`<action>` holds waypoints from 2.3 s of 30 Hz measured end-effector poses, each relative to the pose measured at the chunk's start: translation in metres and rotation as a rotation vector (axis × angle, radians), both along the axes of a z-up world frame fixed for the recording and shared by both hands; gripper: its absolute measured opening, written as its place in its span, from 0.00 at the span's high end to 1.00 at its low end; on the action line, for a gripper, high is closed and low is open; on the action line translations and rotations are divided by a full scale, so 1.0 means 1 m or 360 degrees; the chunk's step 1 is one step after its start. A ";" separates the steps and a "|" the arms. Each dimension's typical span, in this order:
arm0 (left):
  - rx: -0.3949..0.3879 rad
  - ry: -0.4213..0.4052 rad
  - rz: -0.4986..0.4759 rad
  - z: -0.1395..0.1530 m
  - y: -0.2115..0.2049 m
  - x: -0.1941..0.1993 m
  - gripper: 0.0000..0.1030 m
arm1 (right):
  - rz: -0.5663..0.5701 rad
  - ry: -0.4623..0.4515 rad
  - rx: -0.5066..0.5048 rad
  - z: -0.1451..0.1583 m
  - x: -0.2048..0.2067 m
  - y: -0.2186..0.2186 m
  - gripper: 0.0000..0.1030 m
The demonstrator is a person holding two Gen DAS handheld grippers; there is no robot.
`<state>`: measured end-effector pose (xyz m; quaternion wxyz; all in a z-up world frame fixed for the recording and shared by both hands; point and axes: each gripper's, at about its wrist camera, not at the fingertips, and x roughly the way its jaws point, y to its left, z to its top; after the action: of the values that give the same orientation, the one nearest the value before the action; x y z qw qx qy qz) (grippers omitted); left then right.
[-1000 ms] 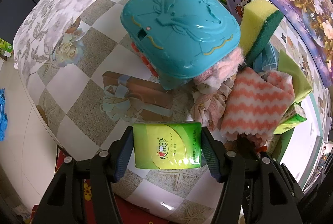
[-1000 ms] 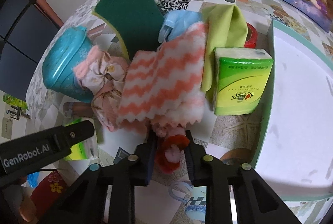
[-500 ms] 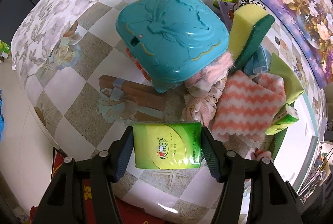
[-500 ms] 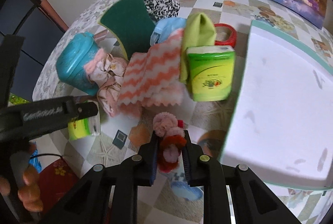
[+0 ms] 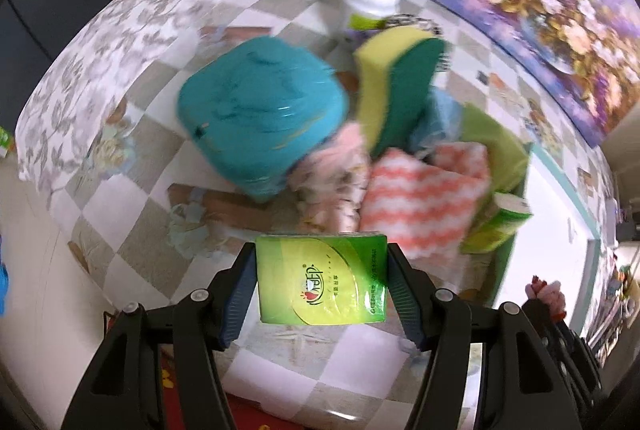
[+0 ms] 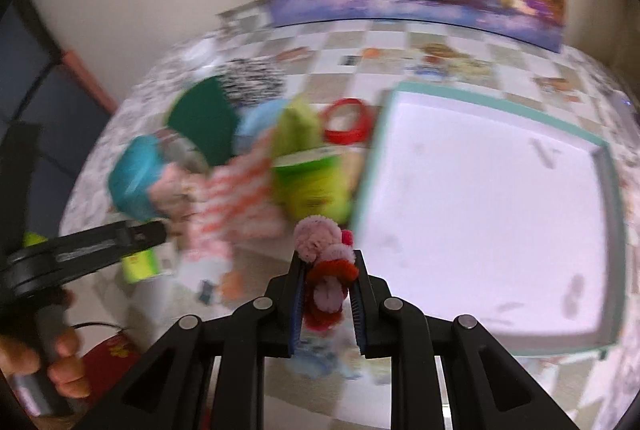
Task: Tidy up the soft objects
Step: 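Carry both items over the white tray and open both tools to drop them, then move both tools back toward the pile of soft items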
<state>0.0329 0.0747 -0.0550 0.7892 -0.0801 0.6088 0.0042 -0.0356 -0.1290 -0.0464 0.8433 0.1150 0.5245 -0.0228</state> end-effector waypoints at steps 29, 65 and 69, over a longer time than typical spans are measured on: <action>0.0031 -0.0165 -0.0911 -0.003 -0.216 -0.041 0.37 | -0.0945 0.0253 -0.0016 -0.033 -0.069 -0.203 0.77; -0.0068 -0.0312 -0.0306 0.035 -0.098 0.000 0.00 | -0.0522 -0.0318 -0.0384 0.044 -0.037 -0.110 0.00; -0.0087 -0.0303 -0.0273 0.036 -0.091 0.003 0.00 | -0.0533 -0.0346 -0.0307 0.047 -0.035 -0.109 0.00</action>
<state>0.0355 -0.0166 -0.0190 0.8385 -0.0493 0.5356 -0.0875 -0.0708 -0.2376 0.0003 0.8864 0.1211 0.3994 -0.2000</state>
